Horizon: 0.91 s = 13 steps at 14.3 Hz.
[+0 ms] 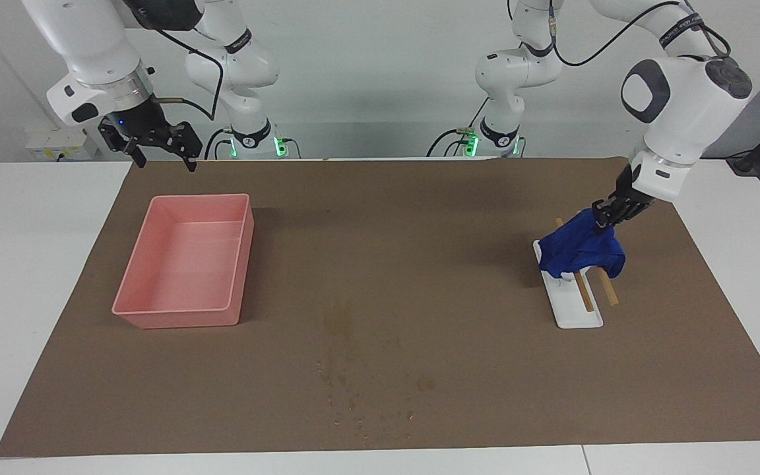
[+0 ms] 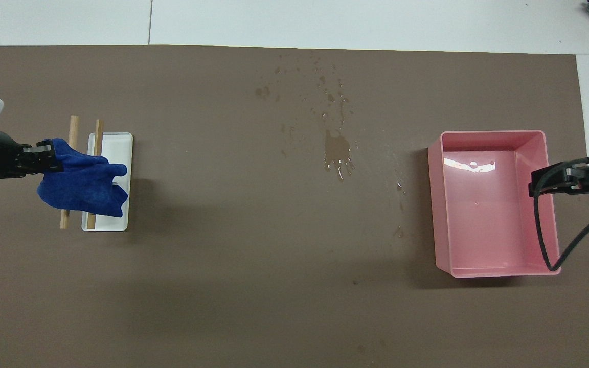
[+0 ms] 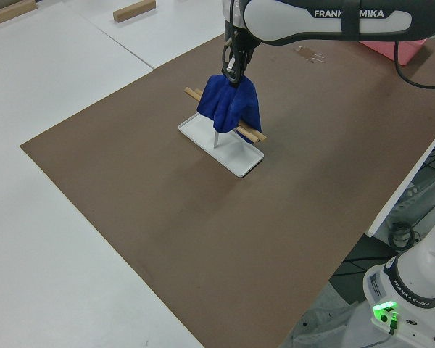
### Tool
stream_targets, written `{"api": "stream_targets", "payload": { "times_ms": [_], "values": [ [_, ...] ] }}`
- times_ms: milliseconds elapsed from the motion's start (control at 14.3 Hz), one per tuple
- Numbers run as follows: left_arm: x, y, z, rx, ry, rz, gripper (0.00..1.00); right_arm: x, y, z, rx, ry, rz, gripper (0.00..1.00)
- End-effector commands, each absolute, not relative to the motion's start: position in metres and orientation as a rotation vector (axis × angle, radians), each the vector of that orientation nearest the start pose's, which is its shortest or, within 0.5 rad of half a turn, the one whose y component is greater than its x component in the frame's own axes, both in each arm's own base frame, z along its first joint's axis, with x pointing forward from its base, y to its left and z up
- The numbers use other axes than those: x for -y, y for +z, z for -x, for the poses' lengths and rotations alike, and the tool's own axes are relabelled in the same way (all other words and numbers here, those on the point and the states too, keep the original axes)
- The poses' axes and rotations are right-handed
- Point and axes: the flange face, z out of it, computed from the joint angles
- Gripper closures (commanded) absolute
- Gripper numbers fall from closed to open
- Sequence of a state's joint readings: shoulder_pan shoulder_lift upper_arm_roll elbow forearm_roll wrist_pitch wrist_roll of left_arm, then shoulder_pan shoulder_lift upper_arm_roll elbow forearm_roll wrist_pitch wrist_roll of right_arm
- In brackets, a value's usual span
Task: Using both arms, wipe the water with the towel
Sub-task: 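Lift the towel with the left gripper while the right gripper approaches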
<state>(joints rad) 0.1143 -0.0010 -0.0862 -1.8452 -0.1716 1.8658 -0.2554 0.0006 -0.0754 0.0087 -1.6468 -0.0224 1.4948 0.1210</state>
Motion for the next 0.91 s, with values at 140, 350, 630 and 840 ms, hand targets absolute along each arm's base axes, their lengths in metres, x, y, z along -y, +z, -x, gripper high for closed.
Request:
{"api": "stream_targets", "payload": {
  "times_ms": [140, 350, 630, 840],
  "values": [
    [0.03, 0.552, -0.554, 1.481, 0.297, 3.19, 1.0, 0.0, 0.625, -0.516, -0.168, 0.088, 3.159, 0.0],
    [0.053, 0.574, -0.547, 2.012, 0.538, 3.004, 1.0, -0.001, 0.624, -0.515, -0.166, 0.093, 3.159, 0.0],
    [0.105, 0.594, -0.537, 2.307, 0.801, 2.789, 1.0, -0.017, 0.625, -0.519, -0.37, 0.05, 3.126, 0.0],
    [0.133, 0.602, -0.536, 2.548, 0.967, 2.533, 1.0, -0.053, 0.627, -0.517, -0.605, 0.084, 2.982, 0.0]
  ]
}}
